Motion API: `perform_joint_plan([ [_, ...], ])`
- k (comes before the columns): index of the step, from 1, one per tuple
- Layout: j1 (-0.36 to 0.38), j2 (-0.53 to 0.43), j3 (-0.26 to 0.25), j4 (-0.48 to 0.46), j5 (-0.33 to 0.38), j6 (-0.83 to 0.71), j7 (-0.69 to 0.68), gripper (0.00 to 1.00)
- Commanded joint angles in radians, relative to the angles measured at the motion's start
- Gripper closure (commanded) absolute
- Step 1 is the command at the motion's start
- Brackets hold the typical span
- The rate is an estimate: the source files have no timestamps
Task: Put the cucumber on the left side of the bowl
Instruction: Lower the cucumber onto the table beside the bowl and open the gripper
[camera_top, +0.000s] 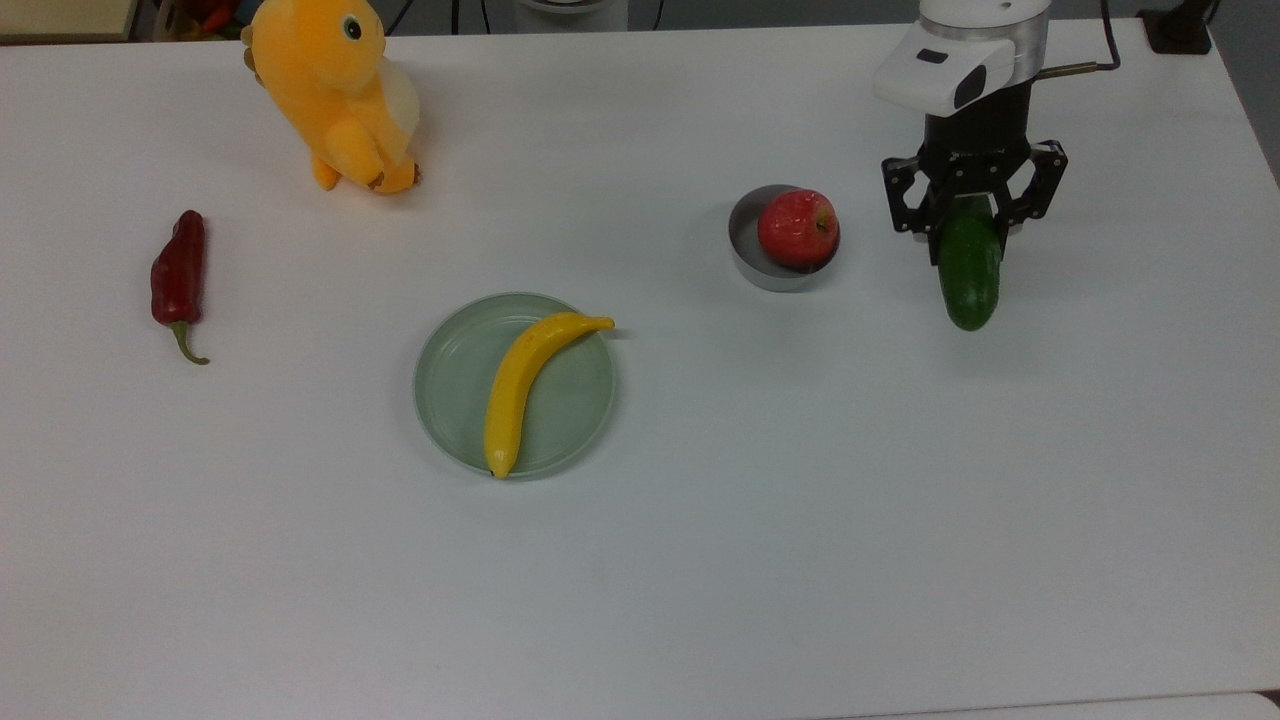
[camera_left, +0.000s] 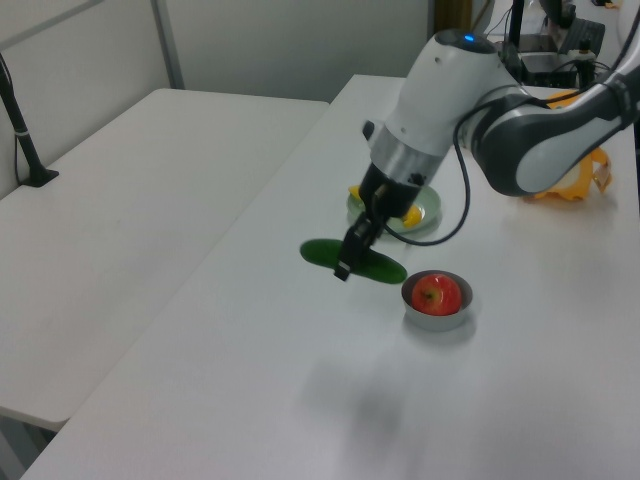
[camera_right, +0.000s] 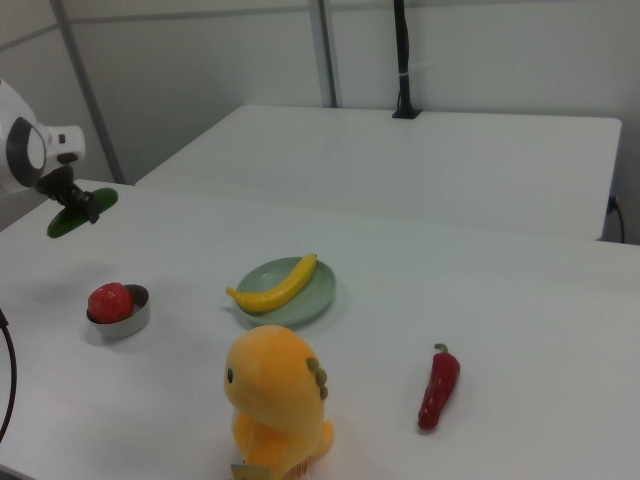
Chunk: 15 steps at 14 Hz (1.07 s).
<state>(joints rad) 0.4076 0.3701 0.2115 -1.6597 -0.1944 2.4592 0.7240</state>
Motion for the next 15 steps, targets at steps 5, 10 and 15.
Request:
perform_joint_plan([
  [5, 0.065, -0.031, 0.012, -0.149, 0.027, -0.063, 0.129, 0.66],
  [10, 0.062, -0.016, 0.012, -0.195, 0.026, -0.063, 0.121, 0.64],
  [15, 0.043, 0.013, 0.012, -0.203, 0.026, -0.095, 0.071, 0.38],
])
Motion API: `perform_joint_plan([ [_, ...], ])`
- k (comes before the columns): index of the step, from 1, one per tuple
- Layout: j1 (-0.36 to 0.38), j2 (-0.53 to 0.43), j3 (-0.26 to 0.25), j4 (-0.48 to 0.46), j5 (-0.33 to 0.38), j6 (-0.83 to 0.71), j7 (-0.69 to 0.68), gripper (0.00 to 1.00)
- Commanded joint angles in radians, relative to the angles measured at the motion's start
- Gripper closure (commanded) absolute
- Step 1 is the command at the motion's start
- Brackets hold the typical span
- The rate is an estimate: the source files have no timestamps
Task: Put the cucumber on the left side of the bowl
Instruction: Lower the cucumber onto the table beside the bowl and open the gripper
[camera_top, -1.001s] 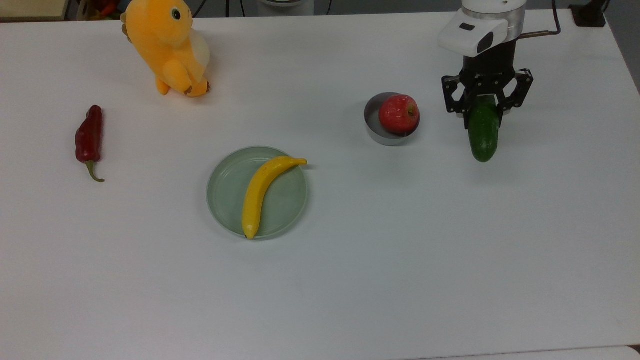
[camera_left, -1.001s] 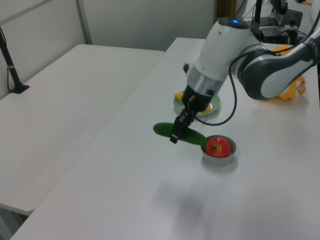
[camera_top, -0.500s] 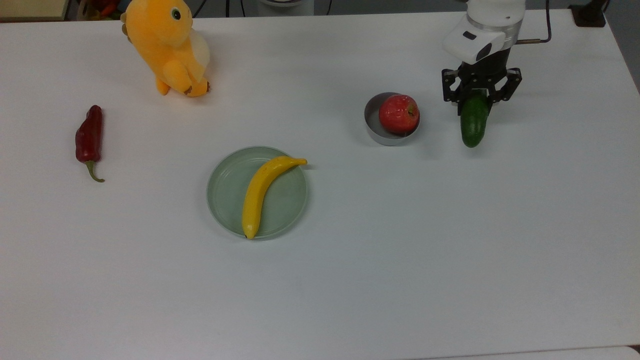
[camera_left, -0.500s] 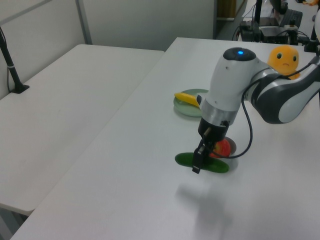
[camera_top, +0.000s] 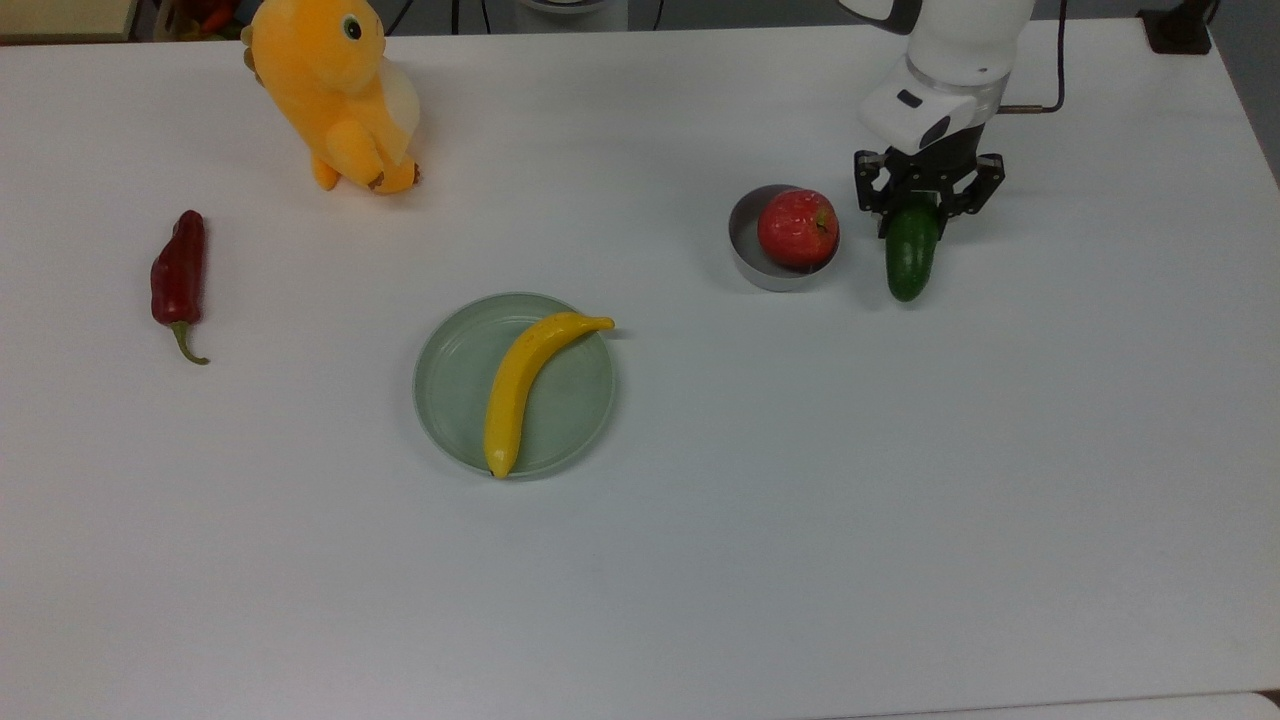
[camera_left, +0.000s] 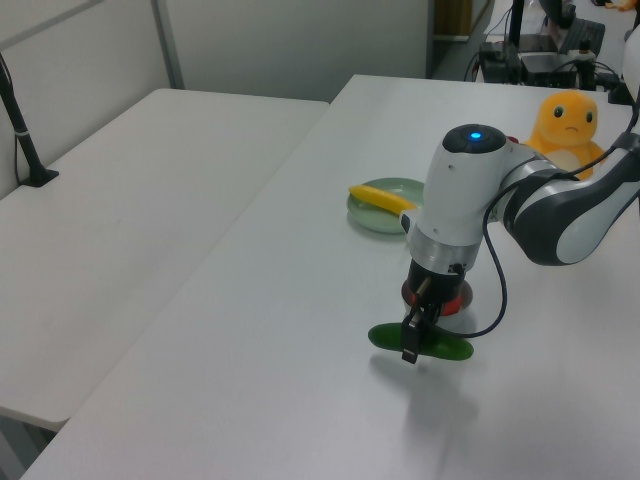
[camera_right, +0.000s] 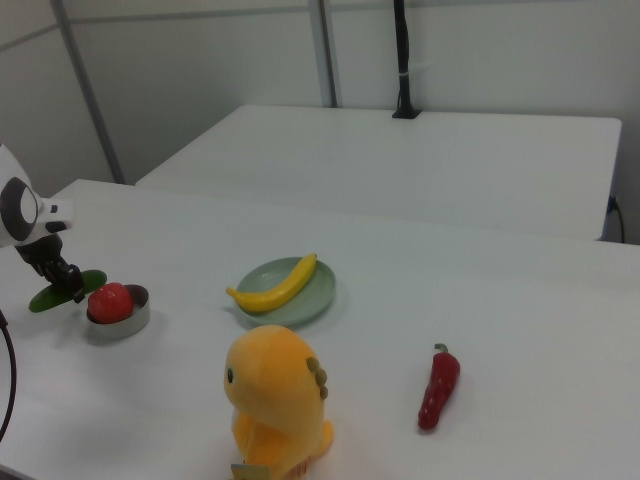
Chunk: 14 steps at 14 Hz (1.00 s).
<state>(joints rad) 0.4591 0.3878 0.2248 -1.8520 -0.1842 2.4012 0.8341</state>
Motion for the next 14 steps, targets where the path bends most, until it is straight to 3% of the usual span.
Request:
perform_joint_plan([
  [1, -0.013, -0.003, -0.001, -0.01, 0.015, -0.037, -0.042, 0.38],
  [5, -0.016, -0.001, -0.002, -0.009, 0.015, -0.037, -0.044, 0.3],
  [6, -0.016, -0.001, -0.002, -0.007, 0.015, -0.037, -0.044, 0.22],
  [7, -0.016, -0.001, -0.001, -0.006, 0.015, -0.037, -0.046, 0.2],
  [9, -0.013, -0.007, -0.001, 0.013, 0.003, -0.037, -0.061, 0.0],
  [14, -0.01, -0.027, -0.001, 0.118, -0.032, -0.036, -0.11, 0.0],
])
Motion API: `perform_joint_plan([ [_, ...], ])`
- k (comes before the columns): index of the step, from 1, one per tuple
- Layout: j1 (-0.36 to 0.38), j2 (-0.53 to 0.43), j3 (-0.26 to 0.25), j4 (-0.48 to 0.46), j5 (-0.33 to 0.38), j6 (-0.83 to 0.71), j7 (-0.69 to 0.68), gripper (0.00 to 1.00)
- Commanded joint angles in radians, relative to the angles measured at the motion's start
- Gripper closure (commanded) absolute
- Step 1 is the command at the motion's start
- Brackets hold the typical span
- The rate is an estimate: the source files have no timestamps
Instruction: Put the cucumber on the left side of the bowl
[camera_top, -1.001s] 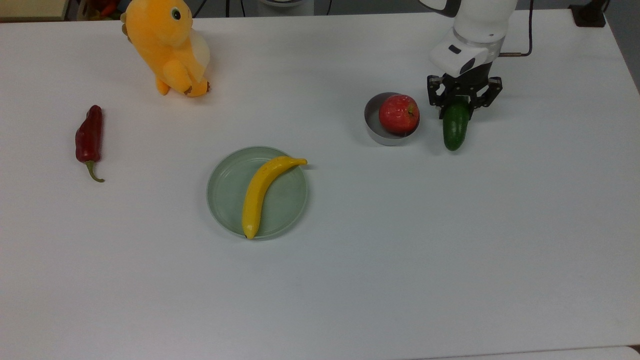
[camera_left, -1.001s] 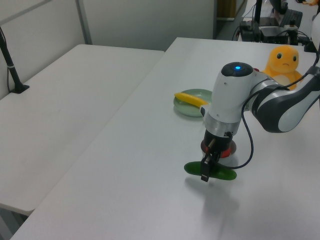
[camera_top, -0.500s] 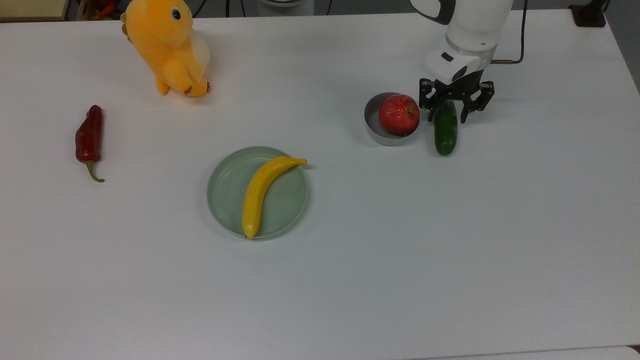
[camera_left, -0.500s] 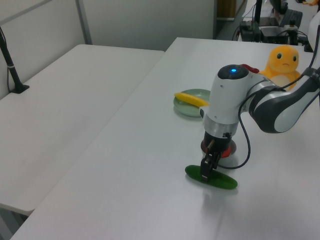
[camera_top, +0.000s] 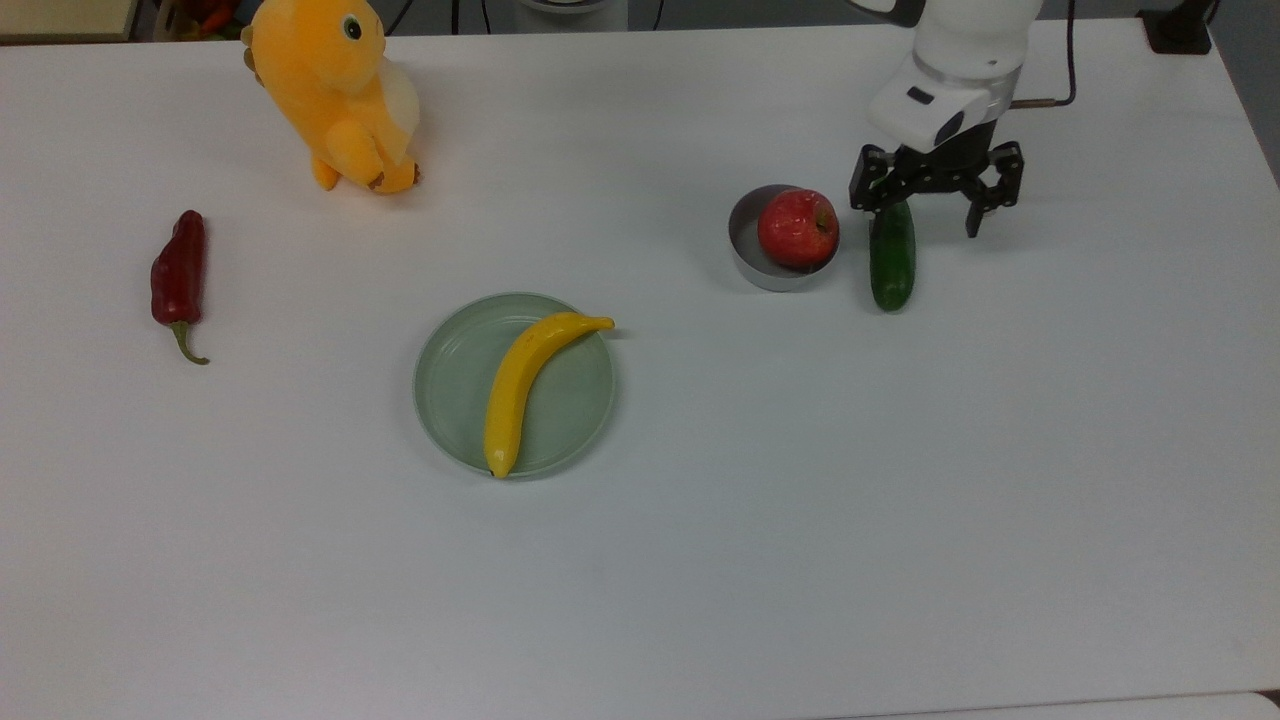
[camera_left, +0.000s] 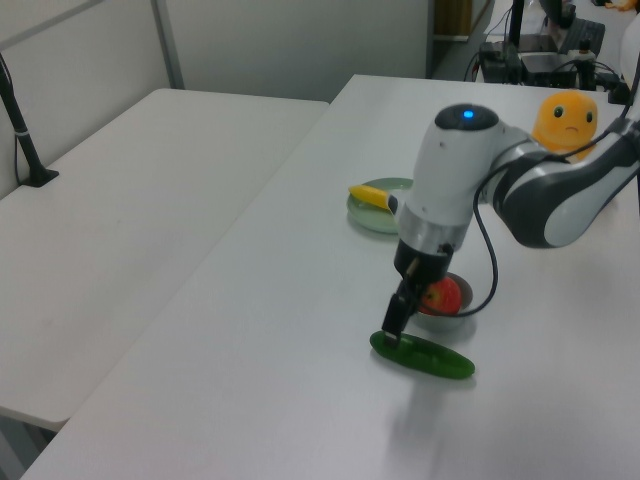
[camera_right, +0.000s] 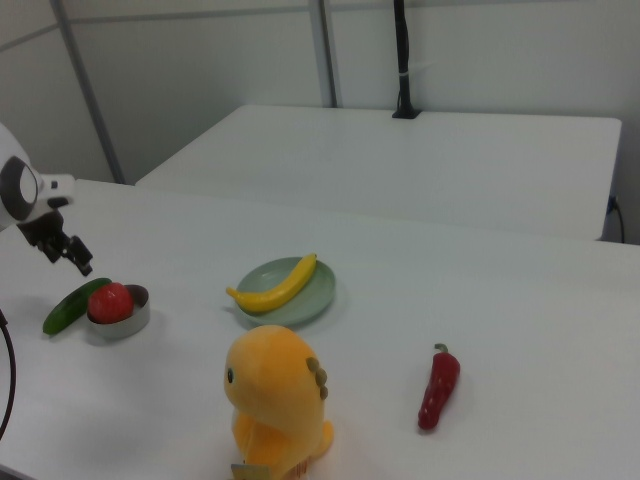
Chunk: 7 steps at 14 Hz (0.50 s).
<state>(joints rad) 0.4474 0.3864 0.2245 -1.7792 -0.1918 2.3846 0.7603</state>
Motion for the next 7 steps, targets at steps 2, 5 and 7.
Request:
perform_joint_plan([
  [2, -0.004, -0.056, -0.007, 0.069, -0.029, -0.047, -0.05, 0.0],
  [5, -0.041, -0.17, -0.01, 0.034, -0.034, -0.281, -0.186, 0.0],
  [7, -0.076, -0.239, -0.01, 0.03, -0.032, -0.424, -0.214, 0.0],
])
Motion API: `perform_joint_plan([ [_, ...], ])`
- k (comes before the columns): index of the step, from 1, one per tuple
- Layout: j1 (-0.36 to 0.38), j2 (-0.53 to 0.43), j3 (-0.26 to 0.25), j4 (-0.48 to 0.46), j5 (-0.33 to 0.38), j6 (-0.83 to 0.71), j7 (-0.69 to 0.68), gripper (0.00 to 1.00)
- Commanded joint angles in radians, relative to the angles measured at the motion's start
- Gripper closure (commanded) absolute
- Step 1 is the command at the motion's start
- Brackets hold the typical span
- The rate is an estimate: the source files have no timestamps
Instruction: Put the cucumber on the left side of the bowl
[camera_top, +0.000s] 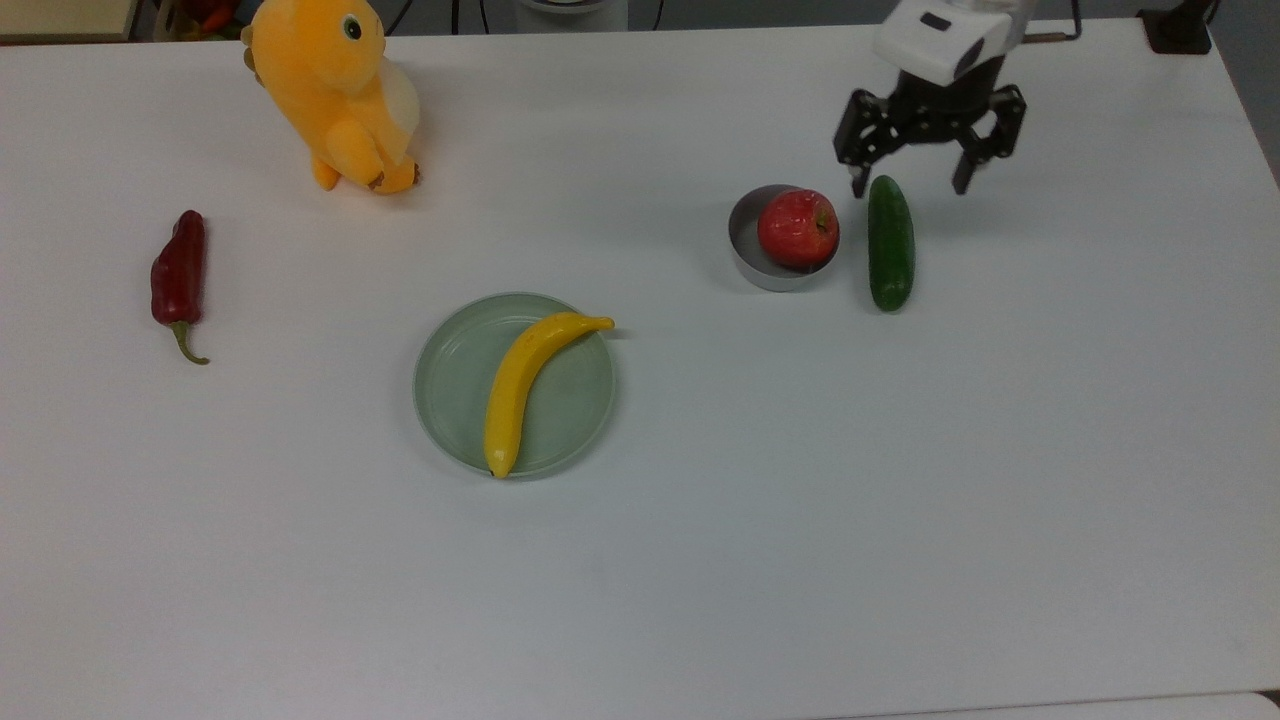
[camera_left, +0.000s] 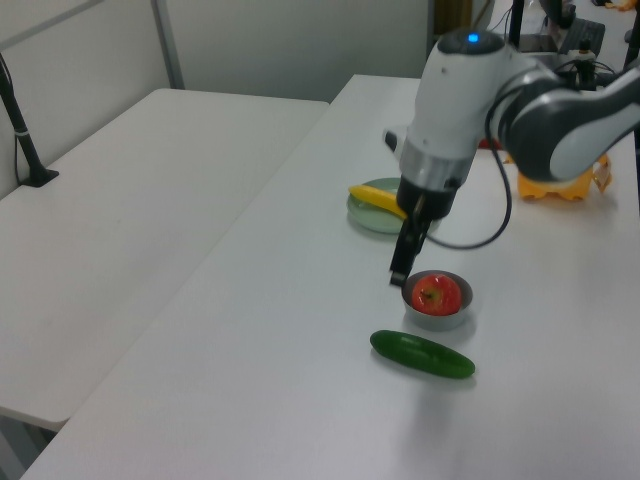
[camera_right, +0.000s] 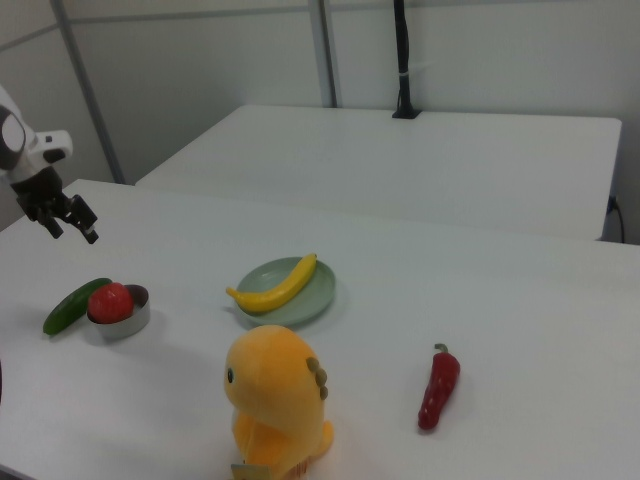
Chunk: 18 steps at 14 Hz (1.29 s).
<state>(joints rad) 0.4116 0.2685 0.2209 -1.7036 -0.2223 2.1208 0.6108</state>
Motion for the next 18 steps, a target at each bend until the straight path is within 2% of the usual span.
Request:
perform_joint_plan([
  [1, -0.063, -0.139, -0.008, -0.045, -0.003, -0.209, -0.078, 0.0],
  [3, -0.097, -0.172, -0.046, -0.044, -0.003, -0.268, -0.168, 0.0],
  [4, -0.111, -0.192, -0.102, -0.041, 0.011, -0.271, -0.252, 0.0],
  [7, -0.128, -0.227, -0.222, -0.03, 0.111, -0.272, -0.336, 0.0],
  [8, -0.131, -0.233, -0.245, -0.01, 0.147, -0.288, -0.367, 0.0],
  [13, -0.135, -0.258, -0.331, 0.053, 0.184, -0.432, -0.43, 0.0],
  [15, -0.135, -0.259, -0.37, 0.07, 0.204, -0.443, -0.434, 0.0],
  [18, -0.135, -0.255, -0.423, 0.094, 0.282, -0.44, -0.546, 0.0],
])
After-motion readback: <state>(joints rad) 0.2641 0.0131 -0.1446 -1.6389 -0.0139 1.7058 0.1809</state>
